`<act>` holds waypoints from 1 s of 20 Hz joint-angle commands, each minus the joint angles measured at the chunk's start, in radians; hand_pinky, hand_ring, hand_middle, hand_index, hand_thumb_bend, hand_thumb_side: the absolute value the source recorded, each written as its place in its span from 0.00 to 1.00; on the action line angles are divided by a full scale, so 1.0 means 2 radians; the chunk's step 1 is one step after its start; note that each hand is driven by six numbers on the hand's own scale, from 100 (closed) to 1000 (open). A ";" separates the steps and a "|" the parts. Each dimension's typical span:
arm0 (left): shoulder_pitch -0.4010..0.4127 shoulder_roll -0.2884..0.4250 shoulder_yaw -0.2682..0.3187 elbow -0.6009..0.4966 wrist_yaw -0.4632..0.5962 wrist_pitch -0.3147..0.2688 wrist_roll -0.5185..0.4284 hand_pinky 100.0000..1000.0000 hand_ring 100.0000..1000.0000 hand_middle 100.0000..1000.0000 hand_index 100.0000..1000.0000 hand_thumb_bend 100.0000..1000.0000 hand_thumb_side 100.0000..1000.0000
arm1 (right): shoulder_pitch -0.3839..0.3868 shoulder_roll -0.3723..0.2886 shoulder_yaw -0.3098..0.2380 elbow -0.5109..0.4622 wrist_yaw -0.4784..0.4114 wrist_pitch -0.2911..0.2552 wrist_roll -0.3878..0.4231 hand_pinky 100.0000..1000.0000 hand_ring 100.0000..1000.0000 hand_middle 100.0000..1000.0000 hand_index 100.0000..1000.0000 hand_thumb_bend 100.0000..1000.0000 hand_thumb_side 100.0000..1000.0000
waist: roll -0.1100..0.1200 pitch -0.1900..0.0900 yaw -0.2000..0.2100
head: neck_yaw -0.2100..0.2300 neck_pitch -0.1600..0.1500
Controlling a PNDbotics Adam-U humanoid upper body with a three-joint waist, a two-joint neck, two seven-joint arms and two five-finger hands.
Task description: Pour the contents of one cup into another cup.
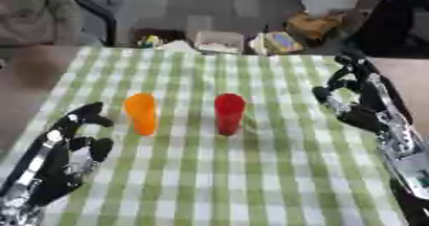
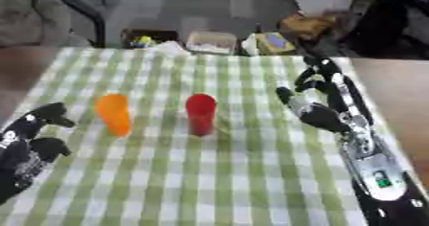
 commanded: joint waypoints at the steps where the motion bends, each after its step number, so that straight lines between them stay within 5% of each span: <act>1: -0.004 0.011 0.008 0.000 -0.014 0.001 0.021 0.44 0.99 0.64 0.90 0.51 0.55 | -0.007 -0.009 -0.004 -0.010 -0.002 -0.001 0.000 0.52 0.96 0.41 0.95 0.43 0.27 | 0.001 -0.009 0.001 | -0.001 -0.004; 11: -0.022 0.020 0.006 0.047 -0.036 0.009 0.145 0.47 1.00 0.70 0.94 0.51 0.50 | -0.008 -0.009 -0.002 -0.010 -0.003 -0.001 0.001 0.52 0.96 0.41 0.95 0.43 0.27 | 0.002 -0.009 -0.001 | 0.000 -0.004; 20: -0.068 0.015 -0.011 0.133 -0.042 0.005 0.168 0.46 1.00 0.71 0.95 0.48 0.53 | -0.008 -0.008 -0.001 -0.010 -0.004 -0.001 0.002 0.52 0.96 0.41 0.95 0.42 0.27 | 0.001 -0.010 -0.004 | 0.002 -0.003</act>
